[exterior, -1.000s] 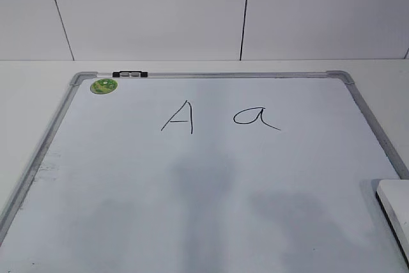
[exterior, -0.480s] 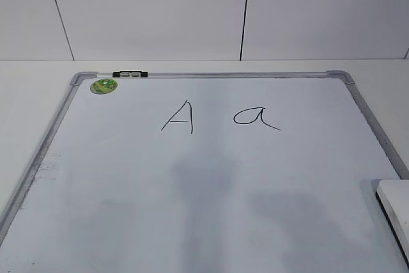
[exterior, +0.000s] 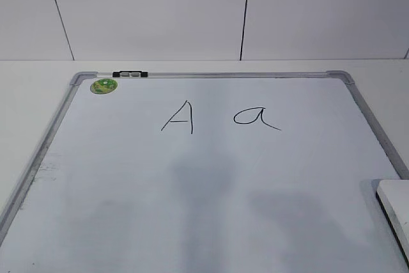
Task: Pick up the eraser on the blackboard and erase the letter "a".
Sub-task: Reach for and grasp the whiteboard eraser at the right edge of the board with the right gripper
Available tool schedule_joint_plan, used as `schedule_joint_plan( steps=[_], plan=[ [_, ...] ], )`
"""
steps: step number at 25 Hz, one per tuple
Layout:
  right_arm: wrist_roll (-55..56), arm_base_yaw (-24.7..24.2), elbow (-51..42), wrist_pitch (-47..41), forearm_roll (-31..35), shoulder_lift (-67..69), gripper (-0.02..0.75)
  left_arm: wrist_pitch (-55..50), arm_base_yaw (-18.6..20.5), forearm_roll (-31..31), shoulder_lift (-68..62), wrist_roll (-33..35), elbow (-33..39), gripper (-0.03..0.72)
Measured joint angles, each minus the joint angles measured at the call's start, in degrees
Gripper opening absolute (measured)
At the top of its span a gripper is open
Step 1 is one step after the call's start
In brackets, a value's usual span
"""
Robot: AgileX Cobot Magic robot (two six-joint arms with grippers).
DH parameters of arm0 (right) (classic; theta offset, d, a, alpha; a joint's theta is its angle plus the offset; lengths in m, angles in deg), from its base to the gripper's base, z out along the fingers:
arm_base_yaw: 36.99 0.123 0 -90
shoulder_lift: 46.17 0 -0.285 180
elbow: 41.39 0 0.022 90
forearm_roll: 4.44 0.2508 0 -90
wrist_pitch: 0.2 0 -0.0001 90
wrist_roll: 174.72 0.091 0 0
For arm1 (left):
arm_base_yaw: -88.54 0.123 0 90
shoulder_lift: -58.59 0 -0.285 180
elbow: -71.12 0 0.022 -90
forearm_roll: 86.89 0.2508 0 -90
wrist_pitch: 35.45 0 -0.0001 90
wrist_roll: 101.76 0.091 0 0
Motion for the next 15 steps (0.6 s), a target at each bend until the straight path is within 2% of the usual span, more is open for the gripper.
schedule_joint_plan(
  steps=[6, 15],
  plan=[
    [0.00, 0.00, 2.83, 0.00, 0.71, 1.77, 0.575, 0.00, 0.00, 0.00, 0.00, 0.00, 0.00, 0.235],
    [-0.89, 0.00, 10.15, 0.37, 0.78, 20.13, 0.575, 0.00, 0.00, 0.00, 0.00, 0.00, 0.00, 0.235]
  ],
)
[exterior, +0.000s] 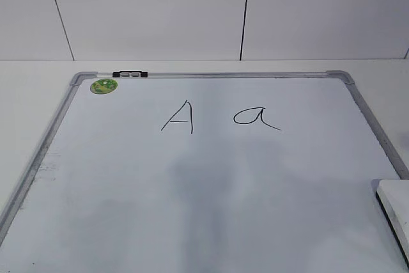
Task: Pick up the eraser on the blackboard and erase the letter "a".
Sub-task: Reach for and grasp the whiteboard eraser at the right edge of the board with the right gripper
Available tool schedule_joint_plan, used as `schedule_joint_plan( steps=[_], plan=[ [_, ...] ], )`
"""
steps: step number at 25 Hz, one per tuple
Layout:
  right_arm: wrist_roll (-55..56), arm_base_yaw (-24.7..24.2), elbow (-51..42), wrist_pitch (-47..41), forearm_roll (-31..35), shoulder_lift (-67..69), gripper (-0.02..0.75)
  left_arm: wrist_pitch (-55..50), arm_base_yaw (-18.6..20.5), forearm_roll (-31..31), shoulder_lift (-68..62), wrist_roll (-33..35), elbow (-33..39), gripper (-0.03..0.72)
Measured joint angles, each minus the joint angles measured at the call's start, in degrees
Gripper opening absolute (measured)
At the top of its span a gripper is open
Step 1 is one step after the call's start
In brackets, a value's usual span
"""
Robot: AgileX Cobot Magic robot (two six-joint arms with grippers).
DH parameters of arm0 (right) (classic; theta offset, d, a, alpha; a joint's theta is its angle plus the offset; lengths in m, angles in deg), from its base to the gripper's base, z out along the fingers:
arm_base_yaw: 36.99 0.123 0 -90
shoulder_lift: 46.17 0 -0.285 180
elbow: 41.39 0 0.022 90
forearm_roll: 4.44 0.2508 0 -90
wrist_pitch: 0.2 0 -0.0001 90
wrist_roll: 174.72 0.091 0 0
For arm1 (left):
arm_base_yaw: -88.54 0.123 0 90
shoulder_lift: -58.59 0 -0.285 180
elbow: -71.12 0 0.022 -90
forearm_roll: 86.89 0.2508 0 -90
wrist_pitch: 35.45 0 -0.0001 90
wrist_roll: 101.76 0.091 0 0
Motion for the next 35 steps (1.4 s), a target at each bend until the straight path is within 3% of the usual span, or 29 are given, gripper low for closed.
schedule_joint_plan(
  steps=[14, 35],
  plan=[
    [-0.03, 0.00, 3.00, 0.56, 0.00, 22.31, 0.575, 0.00, 0.00, 0.00, 0.00, 0.00, 0.00, 0.235],
    [-0.03, 0.00, 3.09, 2.55, 7.60, 38.31, 0.575, 0.00, 0.00, 0.00, 0.00, 0.00, 0.00, 0.235]
  ],
)
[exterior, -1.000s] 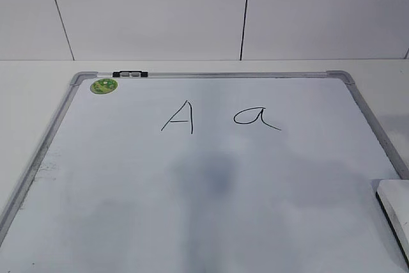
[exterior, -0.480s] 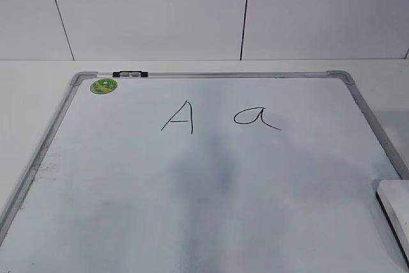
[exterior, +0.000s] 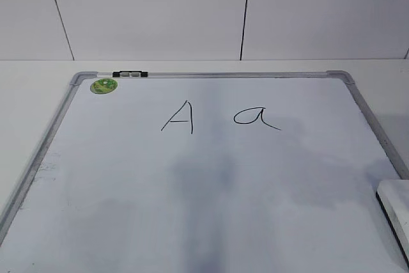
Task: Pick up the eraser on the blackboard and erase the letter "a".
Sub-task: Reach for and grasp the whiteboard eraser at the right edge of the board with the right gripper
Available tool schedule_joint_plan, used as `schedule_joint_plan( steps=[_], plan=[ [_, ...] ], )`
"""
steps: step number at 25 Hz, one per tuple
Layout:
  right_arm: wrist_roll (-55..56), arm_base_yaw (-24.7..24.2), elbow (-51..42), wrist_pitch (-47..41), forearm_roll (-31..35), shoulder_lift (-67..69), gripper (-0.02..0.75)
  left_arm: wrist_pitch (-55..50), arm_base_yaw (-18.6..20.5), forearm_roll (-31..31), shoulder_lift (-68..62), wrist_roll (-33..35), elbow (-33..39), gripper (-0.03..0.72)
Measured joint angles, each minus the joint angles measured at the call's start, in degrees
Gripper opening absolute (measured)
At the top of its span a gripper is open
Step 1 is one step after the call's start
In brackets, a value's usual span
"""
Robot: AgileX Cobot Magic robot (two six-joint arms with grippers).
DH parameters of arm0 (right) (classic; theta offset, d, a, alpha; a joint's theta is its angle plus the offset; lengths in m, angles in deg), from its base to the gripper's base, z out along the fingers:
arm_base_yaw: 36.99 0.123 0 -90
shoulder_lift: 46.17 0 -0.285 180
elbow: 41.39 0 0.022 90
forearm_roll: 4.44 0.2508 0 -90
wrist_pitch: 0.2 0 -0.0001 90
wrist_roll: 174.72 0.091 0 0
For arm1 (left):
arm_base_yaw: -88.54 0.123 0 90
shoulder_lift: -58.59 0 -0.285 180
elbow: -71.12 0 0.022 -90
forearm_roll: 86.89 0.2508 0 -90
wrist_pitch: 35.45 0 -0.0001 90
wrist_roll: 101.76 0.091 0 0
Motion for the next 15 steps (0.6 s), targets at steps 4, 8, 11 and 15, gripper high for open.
schedule_joint_plan(
  steps=[4, 8, 11, 15],
  plan=[
    [0.00, 0.00, 0.00, 0.10, 0.64, 3.70, 0.575, 0.00, 0.00, 0.00, 0.00, 0.00, 0.00, 0.235],
    [0.00, 0.00, 0.00, 0.88, 0.72, 6.43, 0.574, 0.00, 0.00, 0.00, 0.00, 0.00, 0.00, 0.235],
    [0.00, 0.00, 0.15, 3.27, 0.72, 7.92, 0.575, 0.00, 0.00, 0.00, 0.00, 0.00, 0.00, 0.235],
    [0.00, 0.00, 0.28, 6.09, 0.37, 8.95, 0.575, 0.00, 0.00, 0.00, 0.00, 0.00, 0.00, 0.235]
  ],
)
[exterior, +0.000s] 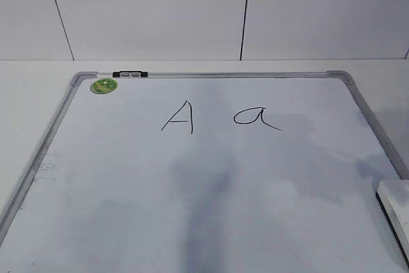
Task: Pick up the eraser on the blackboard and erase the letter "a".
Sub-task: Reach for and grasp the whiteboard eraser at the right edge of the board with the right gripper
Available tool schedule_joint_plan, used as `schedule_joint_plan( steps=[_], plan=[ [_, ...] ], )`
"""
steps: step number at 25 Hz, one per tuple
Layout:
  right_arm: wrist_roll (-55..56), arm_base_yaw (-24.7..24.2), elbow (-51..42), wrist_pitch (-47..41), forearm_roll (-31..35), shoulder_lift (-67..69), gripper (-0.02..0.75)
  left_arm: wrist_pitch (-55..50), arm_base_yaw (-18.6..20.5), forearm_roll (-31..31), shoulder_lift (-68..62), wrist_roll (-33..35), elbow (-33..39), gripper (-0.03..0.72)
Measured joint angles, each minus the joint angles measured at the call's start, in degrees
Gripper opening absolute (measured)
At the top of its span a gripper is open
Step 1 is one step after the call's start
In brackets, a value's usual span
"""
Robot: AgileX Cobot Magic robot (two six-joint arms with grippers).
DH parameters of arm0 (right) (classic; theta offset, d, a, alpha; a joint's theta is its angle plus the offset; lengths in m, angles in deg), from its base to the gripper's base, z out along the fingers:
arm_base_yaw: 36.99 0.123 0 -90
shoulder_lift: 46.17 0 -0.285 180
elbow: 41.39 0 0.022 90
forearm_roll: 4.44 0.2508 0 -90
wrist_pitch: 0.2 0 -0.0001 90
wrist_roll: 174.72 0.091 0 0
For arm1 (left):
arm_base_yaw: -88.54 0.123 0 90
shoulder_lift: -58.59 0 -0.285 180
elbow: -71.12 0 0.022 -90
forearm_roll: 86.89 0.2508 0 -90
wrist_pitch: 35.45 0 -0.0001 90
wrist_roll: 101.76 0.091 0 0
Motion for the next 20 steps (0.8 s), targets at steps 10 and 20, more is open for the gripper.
schedule_joint_plan(
  steps=[10, 20],
  plan=[
    [-0.31, 0.00, -0.01, 2.54, -0.08, 1.09, 0.585, 0.00, 0.00, 0.00, 0.00, 0.00, 0.00, 0.235],
    [-1.90, 0.00, -0.01, 0.55, 0.53, 3.26, 0.580, 0.00, 0.00, 0.00, 0.00, 0.00, 0.00, 0.235]
  ],
)
